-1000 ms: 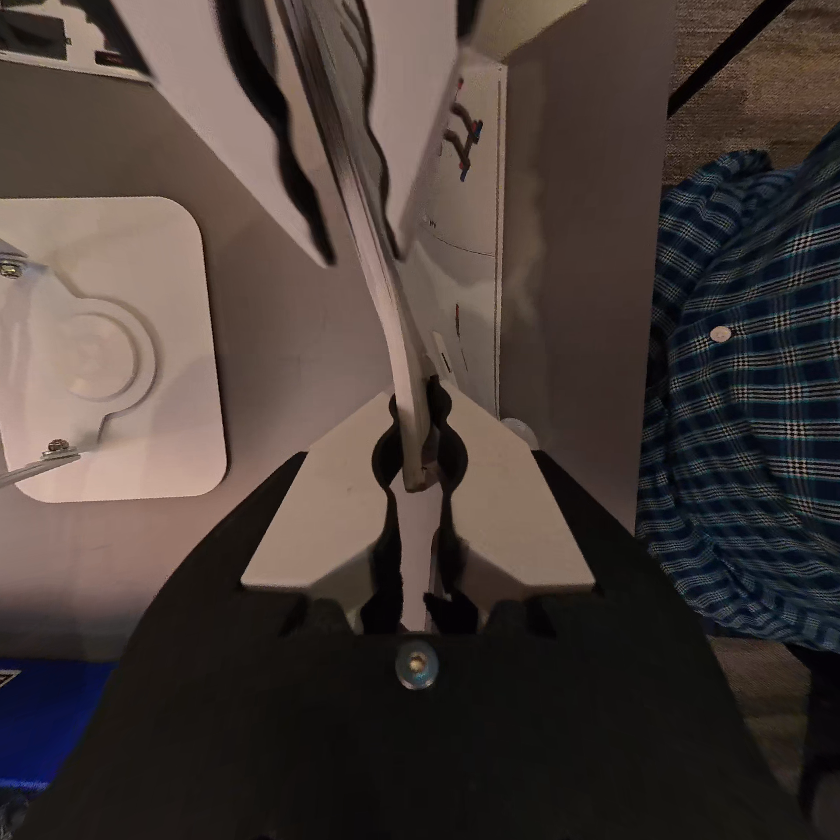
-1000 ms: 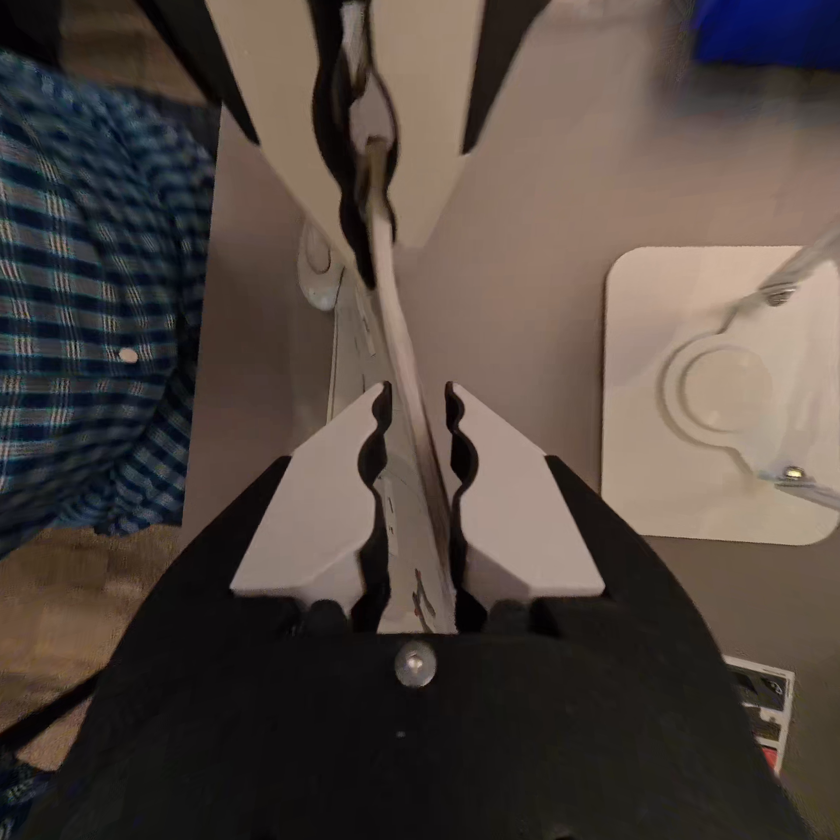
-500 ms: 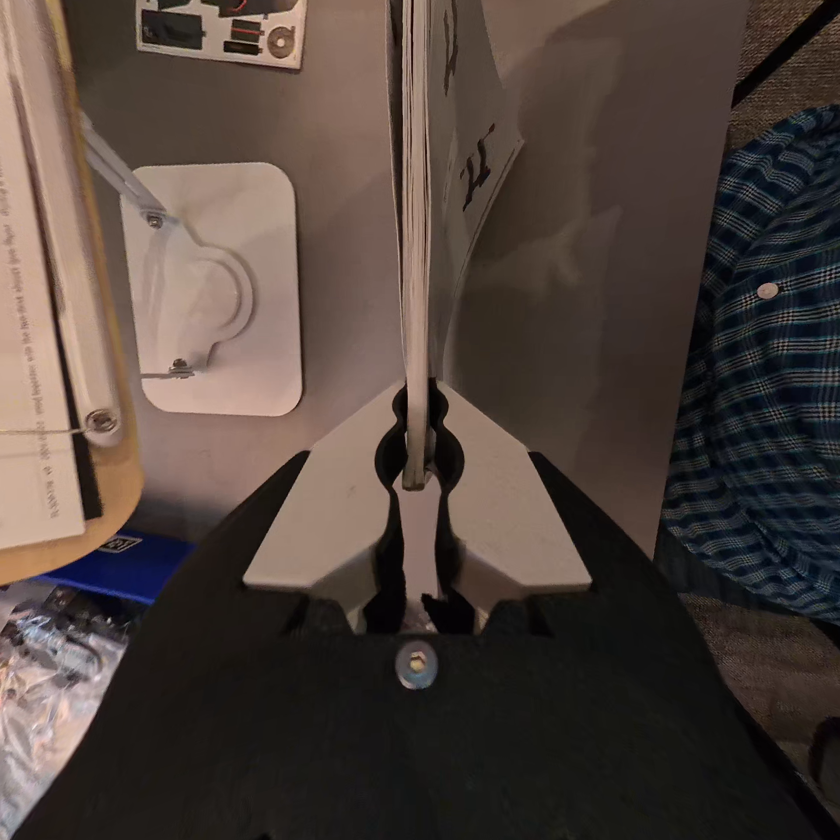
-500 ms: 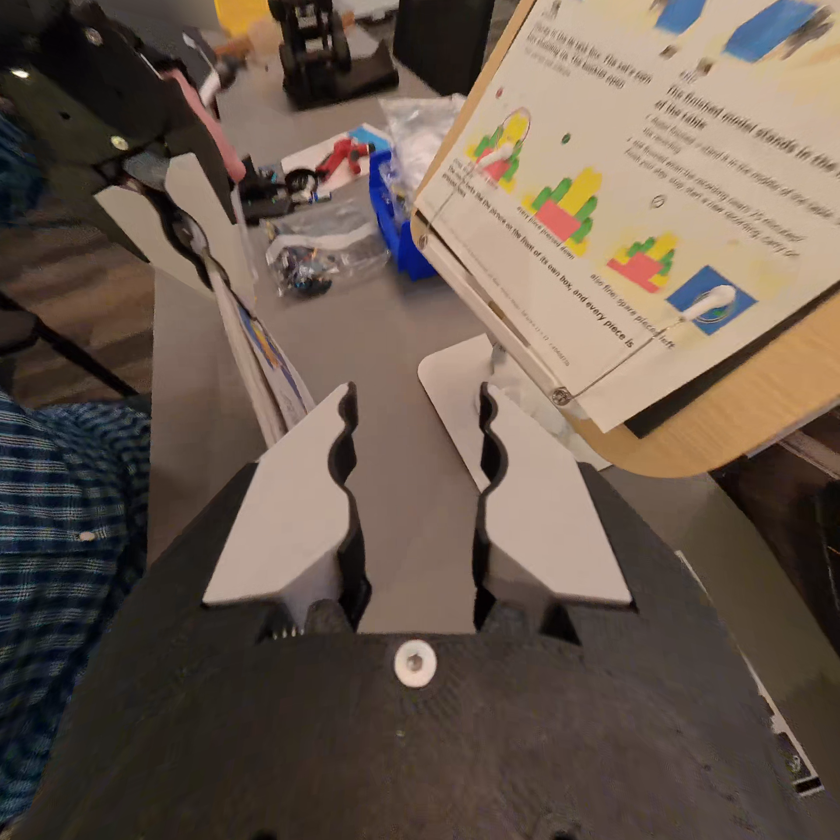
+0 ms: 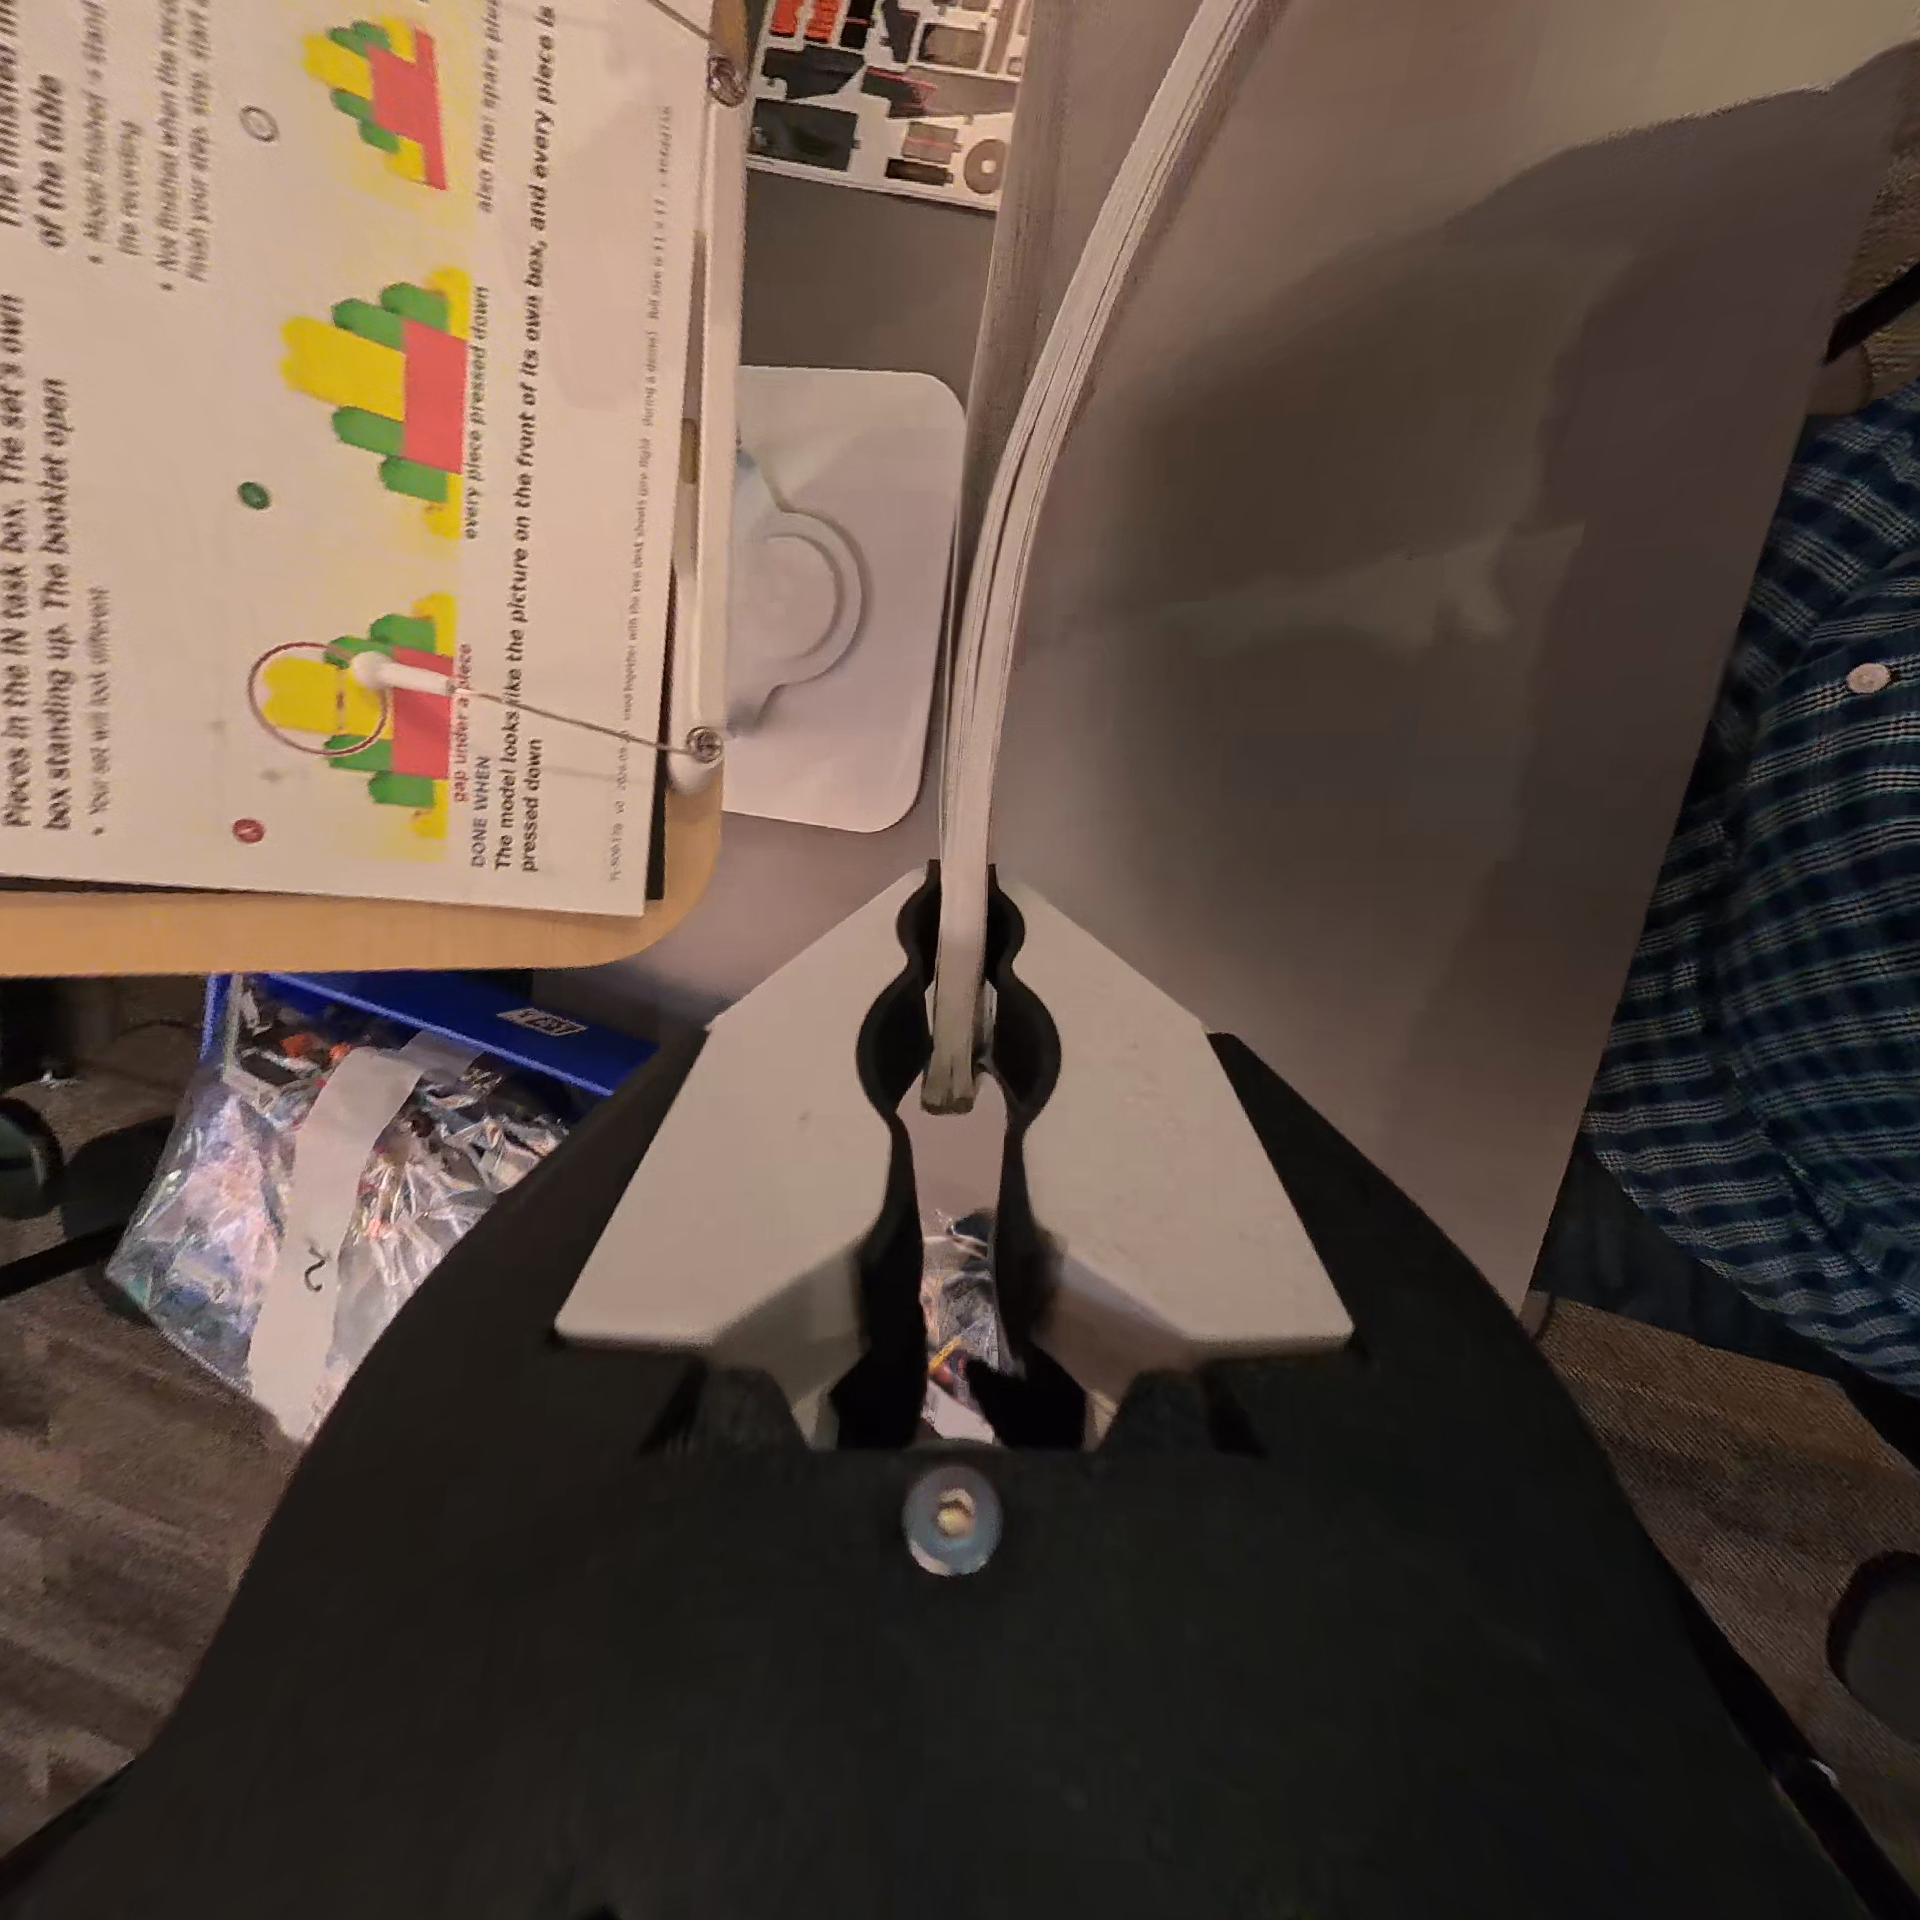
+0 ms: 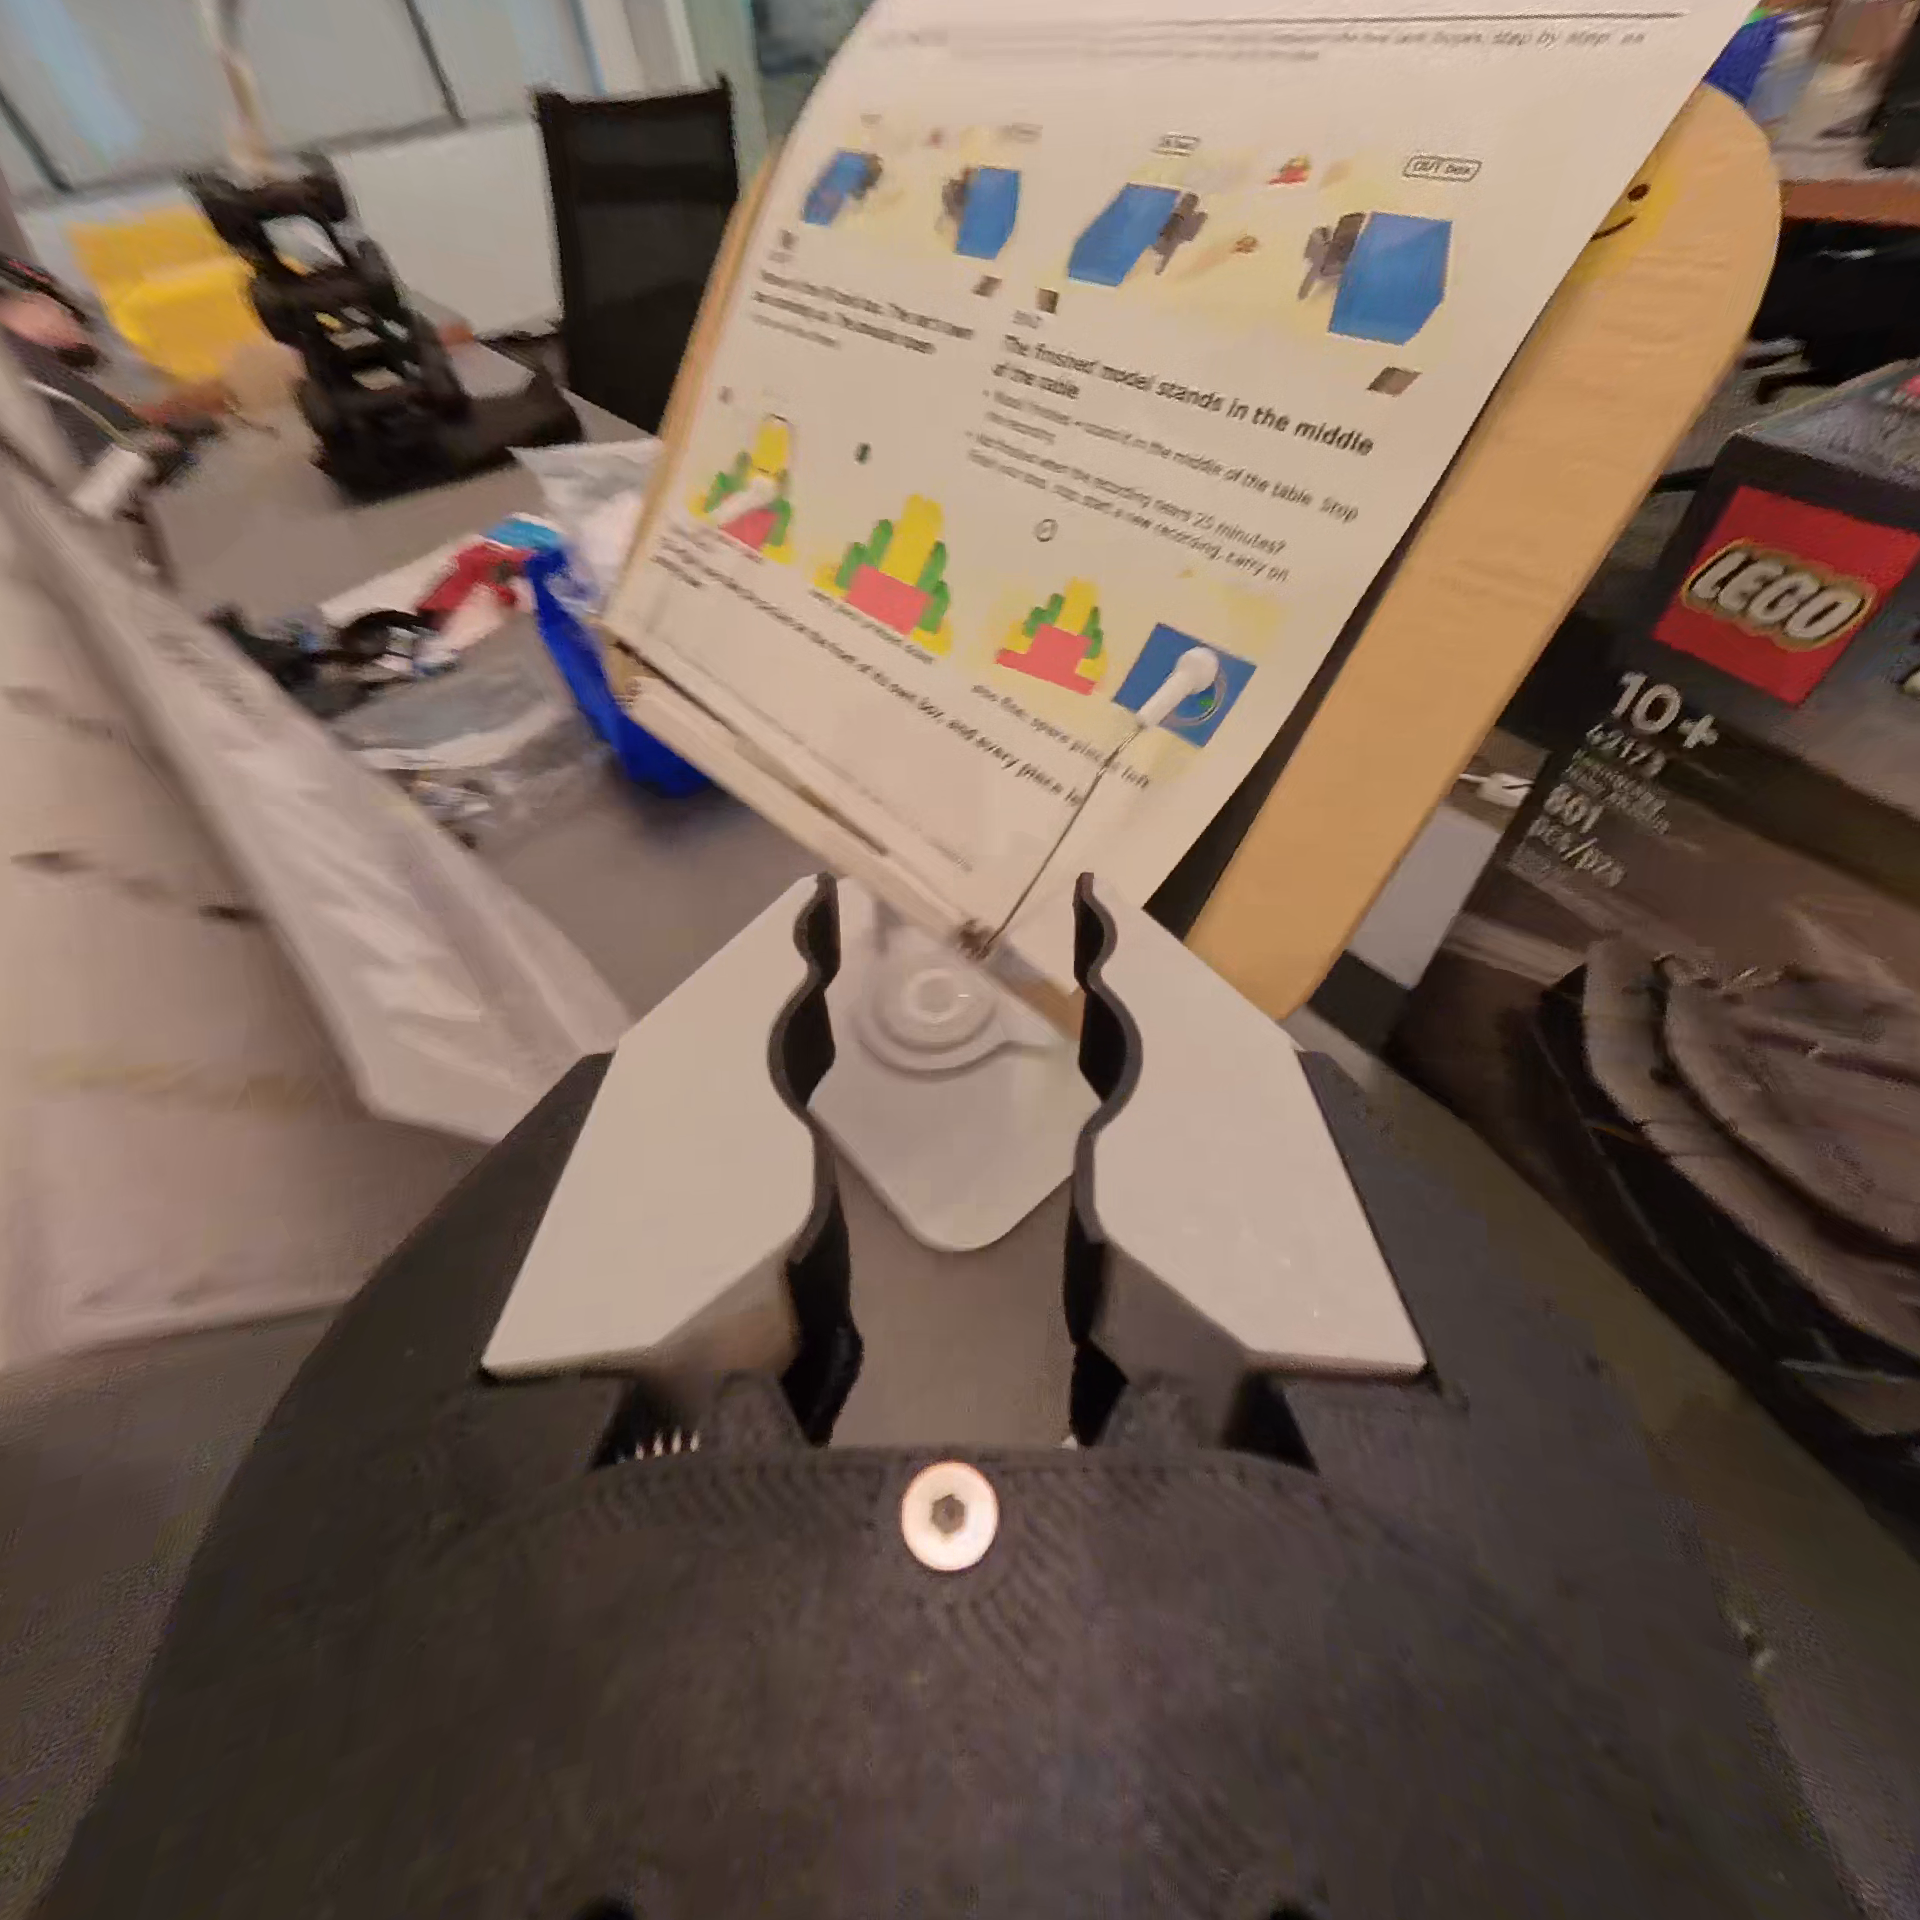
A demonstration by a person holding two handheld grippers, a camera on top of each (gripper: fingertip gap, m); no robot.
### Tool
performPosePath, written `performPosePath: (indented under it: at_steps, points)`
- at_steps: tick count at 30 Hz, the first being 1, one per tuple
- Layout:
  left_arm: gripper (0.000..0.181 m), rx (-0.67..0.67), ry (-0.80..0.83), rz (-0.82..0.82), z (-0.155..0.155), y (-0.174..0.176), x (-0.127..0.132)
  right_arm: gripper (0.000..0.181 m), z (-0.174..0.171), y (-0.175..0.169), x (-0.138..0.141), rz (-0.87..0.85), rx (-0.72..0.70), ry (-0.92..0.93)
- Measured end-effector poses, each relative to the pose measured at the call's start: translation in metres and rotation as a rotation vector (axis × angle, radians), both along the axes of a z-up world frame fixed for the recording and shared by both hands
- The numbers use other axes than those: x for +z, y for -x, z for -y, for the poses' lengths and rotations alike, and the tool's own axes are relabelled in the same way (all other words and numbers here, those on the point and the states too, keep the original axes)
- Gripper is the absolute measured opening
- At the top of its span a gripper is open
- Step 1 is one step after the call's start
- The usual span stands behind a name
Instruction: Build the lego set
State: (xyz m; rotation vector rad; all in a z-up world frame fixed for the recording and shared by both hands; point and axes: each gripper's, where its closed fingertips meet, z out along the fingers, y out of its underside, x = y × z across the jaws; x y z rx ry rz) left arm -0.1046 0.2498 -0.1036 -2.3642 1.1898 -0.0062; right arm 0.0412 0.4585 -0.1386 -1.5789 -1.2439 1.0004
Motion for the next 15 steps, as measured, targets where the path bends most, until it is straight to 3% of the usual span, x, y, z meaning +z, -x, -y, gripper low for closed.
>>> performPosePath:
  at_steps: [4,11,13,15]
  points:
    - [0.003,0.027,-0.016,0.011,0.003,0.004,0.000,0.041,-0.020,0.043,-0.006,0.090,-0.055,-0.090]
    - [0.003,0.034,-0.006,0.041,0.001,0.012,-0.006,0.000,-0.047,0.055,-0.013,0.137,-0.120,-0.070]
    - [0.003,0.032,-0.008,0.034,-0.002,0.015,-0.005,0.000,-0.051,0.053,-0.011,0.113,-0.132,-0.057]
    - [0.003,0.029,-0.007,0.031,-0.003,0.016,-0.005,0.034,-0.053,0.052,-0.011,0.111,-0.144,-0.010]
